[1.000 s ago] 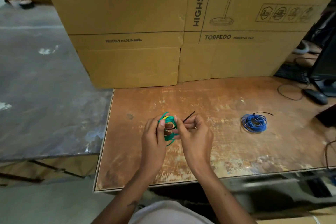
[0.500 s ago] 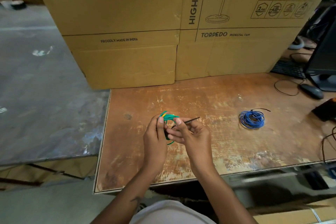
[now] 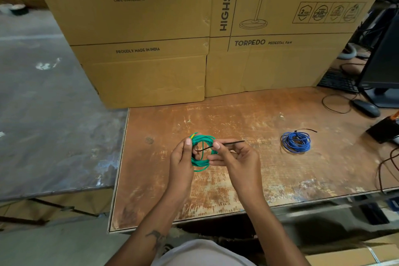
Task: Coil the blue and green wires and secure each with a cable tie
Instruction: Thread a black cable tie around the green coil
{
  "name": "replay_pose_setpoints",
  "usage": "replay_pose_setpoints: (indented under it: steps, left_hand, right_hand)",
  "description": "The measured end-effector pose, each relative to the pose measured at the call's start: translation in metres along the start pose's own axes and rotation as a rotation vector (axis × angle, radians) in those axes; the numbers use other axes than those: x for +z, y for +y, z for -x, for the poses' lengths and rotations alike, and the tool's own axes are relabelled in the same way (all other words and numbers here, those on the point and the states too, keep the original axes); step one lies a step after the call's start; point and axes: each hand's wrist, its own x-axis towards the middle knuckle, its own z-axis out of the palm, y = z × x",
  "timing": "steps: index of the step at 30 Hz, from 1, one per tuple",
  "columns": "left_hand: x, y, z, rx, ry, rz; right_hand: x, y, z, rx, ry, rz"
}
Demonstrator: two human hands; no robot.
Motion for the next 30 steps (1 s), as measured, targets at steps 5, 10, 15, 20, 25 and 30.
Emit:
replay_pose_setpoints:
  steps: [5,10,15,20,25,30]
  left_hand:
    - [0.001,-0.002,0.004,0.009,-0.044,0.031]
    - [0.003,0.0,0.006,0.007,-0.056,0.042]
    - [0.006,0.002,0.008,0.016,-0.058,0.035]
    - [0.009,0.005,0.01,0.033,-0.076,0.024]
    - [0.012,0.004,0.011,0.027,-0.113,-0.003]
    - [0.016,0.006,0.012,0.051,-0.121,-0.087]
  right_hand:
    - [-0.009,0.002,0.006,-0.112,-0.035,0.135]
    - [-0.017,0.007,0.006,-0.122,-0.076,0.099]
    - [-0.023,0.008,0.004,-0.12,-0.108,0.075]
    - [-0.028,0.013,0.003,-0.115,-0.112,0.058]
    - [-0.033,0.014,0.004,-0.134,-0.105,0.088]
    - [-0.037,0.01,0.004,-0.23,-0.11,0.232]
